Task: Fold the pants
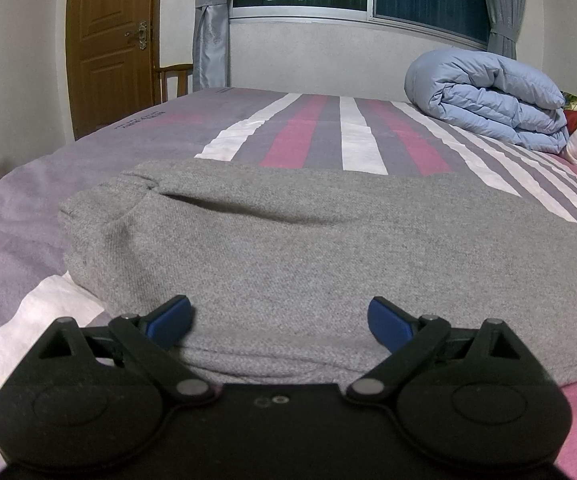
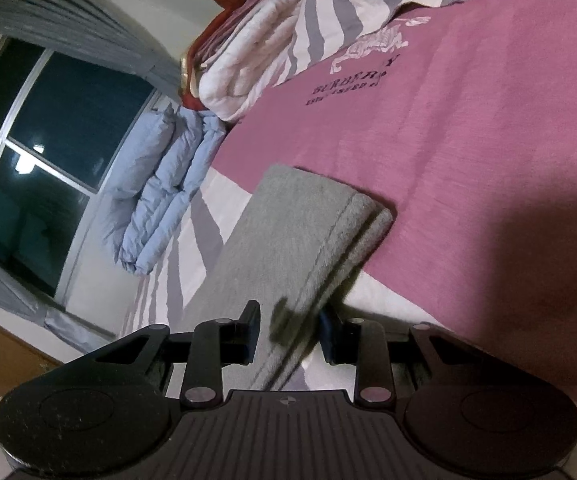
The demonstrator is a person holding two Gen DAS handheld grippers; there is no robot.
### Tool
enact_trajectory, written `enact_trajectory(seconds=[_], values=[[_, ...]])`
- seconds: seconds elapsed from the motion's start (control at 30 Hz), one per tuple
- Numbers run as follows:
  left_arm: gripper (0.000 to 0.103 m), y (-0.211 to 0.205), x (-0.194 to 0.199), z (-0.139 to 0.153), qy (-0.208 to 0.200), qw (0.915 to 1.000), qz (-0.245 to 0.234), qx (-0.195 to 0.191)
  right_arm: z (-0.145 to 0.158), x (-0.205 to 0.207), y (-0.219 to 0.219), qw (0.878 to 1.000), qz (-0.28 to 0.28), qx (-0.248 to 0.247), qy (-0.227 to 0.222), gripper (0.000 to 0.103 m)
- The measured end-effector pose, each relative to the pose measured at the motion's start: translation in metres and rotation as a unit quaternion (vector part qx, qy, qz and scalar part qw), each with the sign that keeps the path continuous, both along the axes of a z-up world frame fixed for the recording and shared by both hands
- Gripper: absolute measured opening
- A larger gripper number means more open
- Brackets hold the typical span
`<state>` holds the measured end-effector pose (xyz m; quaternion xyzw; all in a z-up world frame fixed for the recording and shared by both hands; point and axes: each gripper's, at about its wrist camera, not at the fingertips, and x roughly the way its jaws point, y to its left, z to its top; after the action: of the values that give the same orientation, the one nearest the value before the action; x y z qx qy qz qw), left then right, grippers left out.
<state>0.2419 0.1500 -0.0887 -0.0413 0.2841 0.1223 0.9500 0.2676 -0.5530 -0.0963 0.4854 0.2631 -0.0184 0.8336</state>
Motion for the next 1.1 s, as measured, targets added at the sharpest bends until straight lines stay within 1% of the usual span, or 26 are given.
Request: enact_trajectory(seconds=[0.17, 0.33, 0.4, 0.5, 0.6, 0.73, 0.77, 0.8, 0.83, 0.87, 0.9, 0.93, 1.1], values=[[0.089, 0.000, 0.000, 0.000, 0.000, 1.0000, 0.000, 0.000, 0.006, -0.007, 0.003, 1.000, 0.004, -0.009, -0.001, 0.032], [0.089, 0.000, 0.000, 0.000, -0.001, 1.0000, 0.000, -0.001, 0.013, -0.013, 0.007, 0.999, 0.002, -0.027, -0.029, 0.032], [0.089, 0.000, 0.000, 0.000, -0.001, 1.0000, 0.000, -0.001, 0.013, -0.010, 0.007, 0.999, -0.001, -0.024, -0.028, 0.031], [0.090, 0.000, 0.000, -0.001, -0.001, 1.0000, 0.000, -0.001, 0.014, -0.011, 0.003, 0.999, -0.013, -0.010, -0.039, 0.031], [0.090, 0.000, 0.000, 0.000, -0.001, 1.0000, 0.000, -0.001, 0.015, -0.007, -0.001, 0.999, -0.010, -0.014, -0.030, 0.031], [0.090, 0.000, 0.000, -0.001, -0.001, 1.0000, 0.000, -0.002, 0.014, -0.005, -0.008, 1.000, -0.017, -0.001, -0.017, 0.031], [0.090, 0.000, 0.000, -0.001, -0.001, 1.0000, 0.000, -0.002, 0.015, -0.006, -0.009, 1.000, -0.017, 0.001, -0.022, 0.031], [0.090, 0.000, 0.000, -0.001, -0.001, 1.0000, 0.000, -0.002, 0.016, -0.005, -0.009, 1.000, -0.018, -0.007, -0.017, 0.032], [0.090, 0.000, 0.001, -0.001, -0.001, 1.0000, 0.000, -0.002, 0.016, -0.003, -0.008, 1.000, -0.020, -0.021, 0.001, 0.032], [0.090, 0.000, 0.000, -0.001, -0.001, 1.0000, 0.000, -0.002, 0.012, -0.001, -0.009, 0.999, -0.020, -0.021, 0.024, 0.032], [0.090, 0.000, 0.000, -0.001, -0.001, 1.0000, 0.000, -0.002, 0.009, -0.002, -0.010, 0.999, -0.021, -0.009, 0.031, 0.032], [0.090, 0.000, 0.000, -0.001, -0.001, 1.0000, 0.000, -0.002, 0.007, -0.006, -0.012, 0.999, -0.025, 0.003, 0.027, 0.032], [0.090, 0.000, 0.001, -0.001, -0.001, 1.0000, 0.000, -0.001, -0.003, -0.001, -0.011, 1.000, -0.022, -0.002, 0.021, 0.032]])
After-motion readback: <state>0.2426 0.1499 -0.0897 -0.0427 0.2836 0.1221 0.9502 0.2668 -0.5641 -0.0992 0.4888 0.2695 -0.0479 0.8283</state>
